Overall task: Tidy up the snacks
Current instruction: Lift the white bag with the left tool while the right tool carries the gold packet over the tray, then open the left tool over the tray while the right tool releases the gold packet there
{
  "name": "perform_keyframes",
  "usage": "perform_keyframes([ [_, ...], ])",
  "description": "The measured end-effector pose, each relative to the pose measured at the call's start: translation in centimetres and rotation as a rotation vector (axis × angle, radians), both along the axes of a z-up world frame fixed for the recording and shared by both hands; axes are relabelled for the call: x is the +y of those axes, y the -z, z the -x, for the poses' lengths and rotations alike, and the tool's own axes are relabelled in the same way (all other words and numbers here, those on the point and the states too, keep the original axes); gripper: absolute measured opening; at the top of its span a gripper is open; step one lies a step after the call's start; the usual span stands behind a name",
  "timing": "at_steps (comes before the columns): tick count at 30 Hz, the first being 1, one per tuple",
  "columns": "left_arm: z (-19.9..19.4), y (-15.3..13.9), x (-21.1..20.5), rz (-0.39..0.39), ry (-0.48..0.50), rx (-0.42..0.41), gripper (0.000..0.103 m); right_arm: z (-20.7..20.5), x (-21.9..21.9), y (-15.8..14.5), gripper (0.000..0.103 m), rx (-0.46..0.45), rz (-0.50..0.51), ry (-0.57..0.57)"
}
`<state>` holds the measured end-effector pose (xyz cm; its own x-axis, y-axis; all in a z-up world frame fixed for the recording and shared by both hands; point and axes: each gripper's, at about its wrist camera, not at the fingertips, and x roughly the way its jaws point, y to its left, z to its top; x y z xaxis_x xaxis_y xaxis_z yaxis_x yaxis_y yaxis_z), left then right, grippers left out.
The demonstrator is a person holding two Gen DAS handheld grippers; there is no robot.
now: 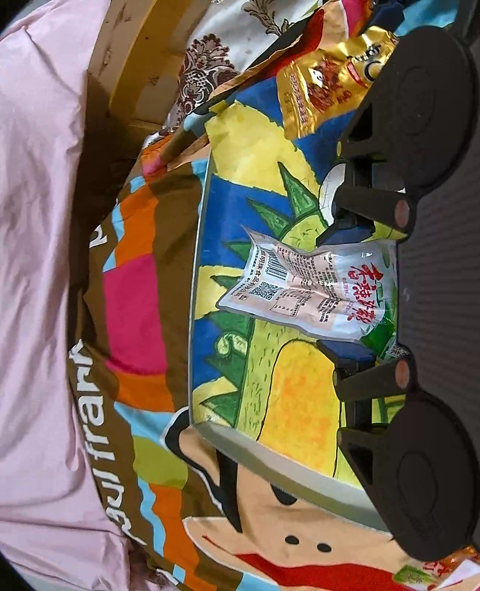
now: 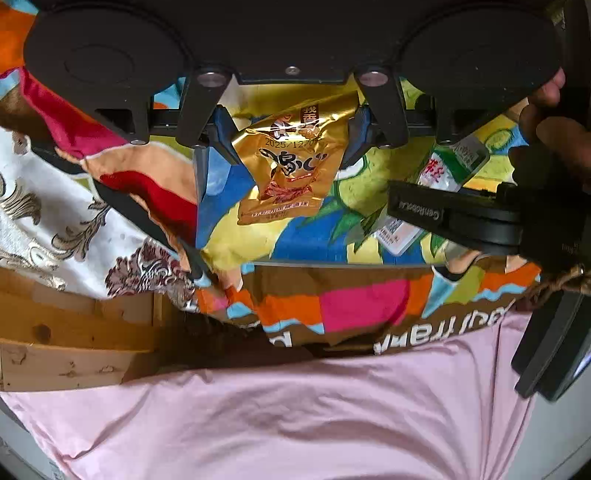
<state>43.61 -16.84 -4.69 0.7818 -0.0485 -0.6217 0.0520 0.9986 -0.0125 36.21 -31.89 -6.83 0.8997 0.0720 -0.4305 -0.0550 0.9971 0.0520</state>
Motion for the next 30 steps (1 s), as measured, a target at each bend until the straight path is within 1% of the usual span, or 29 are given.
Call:
perform_keyframes([
  [4, -0.2, 0.5, -0.6, -0.012, 0.018, 0.009, 0.057, -0.4, 0.1, 0.5, 0.062, 0.029, 0.008, 0.003],
  [7, -0.5, 0.9, -1.1, -0.017, 0.032, 0.017, 0.06, -0.5, -0.1, 0.8, 0.062, 0.041, 0.005, 0.009],
  [9, -0.6, 1.1, -1.3, -0.012, 0.037, 0.02, 0.065, -0.6, -0.1, 0.8, 0.063, 0.047, 0.0, 0.011],
  [11, -0.6, 1.3, -1.3, -0.002, 0.043, 0.02, 0.068, -0.6, -0.2, 0.9, 0.069, 0.053, -0.001, 0.015],
  [14, -0.4, 1.2, -1.1, 0.034, 0.041, 0.023, 0.077, -0.4, -0.3, 0.7, 0.076, 0.047, 0.0, 0.024],
  [16, 0.0, 1.0, -0.8, 0.054, 0.044, 0.016, 0.081, -0.1, -0.4, 0.3, 0.081, 0.037, 0.003, 0.03],
  [18, 0.5, 0.5, -0.6, 0.059, 0.038, 0.001, 0.087, 0.4, -0.5, -0.2, 0.084, 0.025, 0.004, 0.037],
  [20, 1.1, -0.2, -0.3, 0.067, 0.034, -0.016, 0.091, 1.2, -0.7, -1.0, 0.09, 0.008, 0.005, 0.043],
  [23, 2.4, -1.7, 0.2, 0.081, 0.029, -0.048, 0.099, 2.6, -1.0, -2.4, 0.096, -0.028, 0.001, 0.055],
  [26, 4.1, -3.5, 1.0, 0.09, 0.022, -0.09, 0.102, 4.5, -1.5, -4.0, 0.102, -0.071, -0.007, 0.066],
  [30, 7.0, -5.8, 2.1, 0.121, 0.01, -0.14, 0.102, 7.4, -1.7, -6.2, 0.102, -0.137, -0.008, 0.065],
])
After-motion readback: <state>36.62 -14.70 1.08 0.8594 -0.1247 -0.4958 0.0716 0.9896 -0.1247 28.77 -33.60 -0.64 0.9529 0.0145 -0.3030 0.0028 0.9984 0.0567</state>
